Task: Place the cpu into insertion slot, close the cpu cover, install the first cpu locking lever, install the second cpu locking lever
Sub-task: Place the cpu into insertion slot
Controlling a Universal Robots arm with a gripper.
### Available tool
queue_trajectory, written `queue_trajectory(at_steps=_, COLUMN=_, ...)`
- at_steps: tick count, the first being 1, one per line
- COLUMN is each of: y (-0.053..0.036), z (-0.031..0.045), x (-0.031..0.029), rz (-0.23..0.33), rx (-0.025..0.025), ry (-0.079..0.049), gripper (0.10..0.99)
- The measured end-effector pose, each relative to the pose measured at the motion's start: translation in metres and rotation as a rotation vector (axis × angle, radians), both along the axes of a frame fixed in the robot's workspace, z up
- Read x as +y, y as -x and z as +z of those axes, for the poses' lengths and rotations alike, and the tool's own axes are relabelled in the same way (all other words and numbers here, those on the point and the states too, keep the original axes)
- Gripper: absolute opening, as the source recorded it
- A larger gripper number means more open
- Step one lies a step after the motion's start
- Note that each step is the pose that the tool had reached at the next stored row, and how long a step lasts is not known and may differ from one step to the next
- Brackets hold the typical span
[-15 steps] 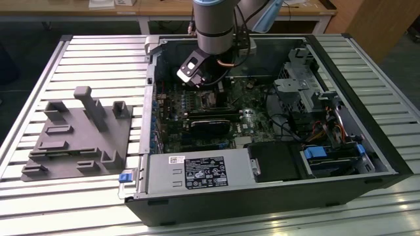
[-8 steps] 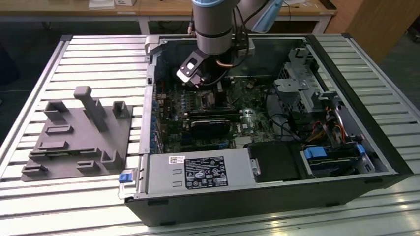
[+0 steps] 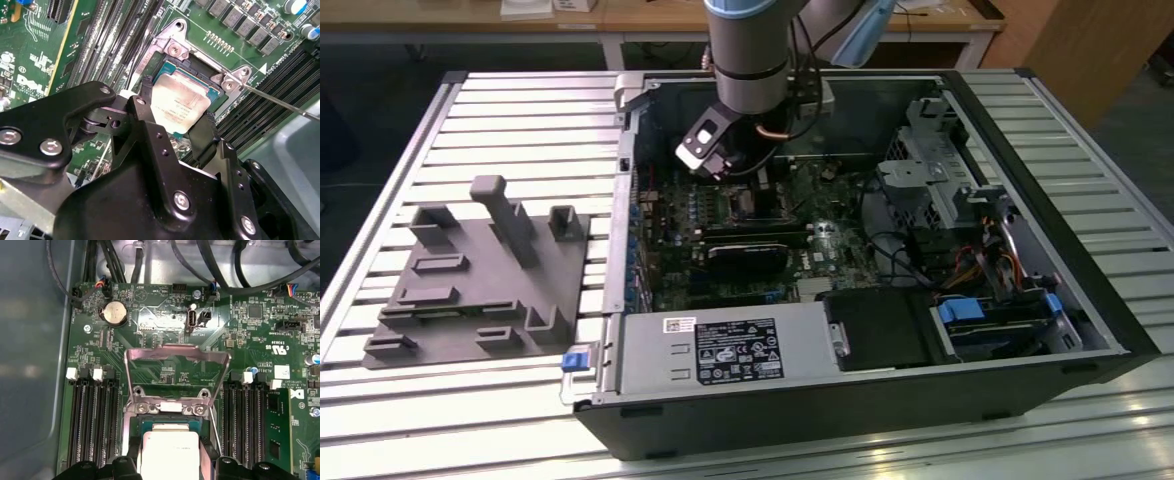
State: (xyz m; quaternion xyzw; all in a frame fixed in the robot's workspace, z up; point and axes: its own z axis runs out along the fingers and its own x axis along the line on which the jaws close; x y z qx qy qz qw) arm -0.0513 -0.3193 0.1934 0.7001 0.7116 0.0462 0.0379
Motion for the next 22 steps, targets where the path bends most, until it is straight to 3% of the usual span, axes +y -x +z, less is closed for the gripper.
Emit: queue_trajectory(at_steps=22, y=0.0001, z=-0.0033, x=0.0018, rz=-0.013, rx=-0.0005, ry=-0.001, gripper=0.553)
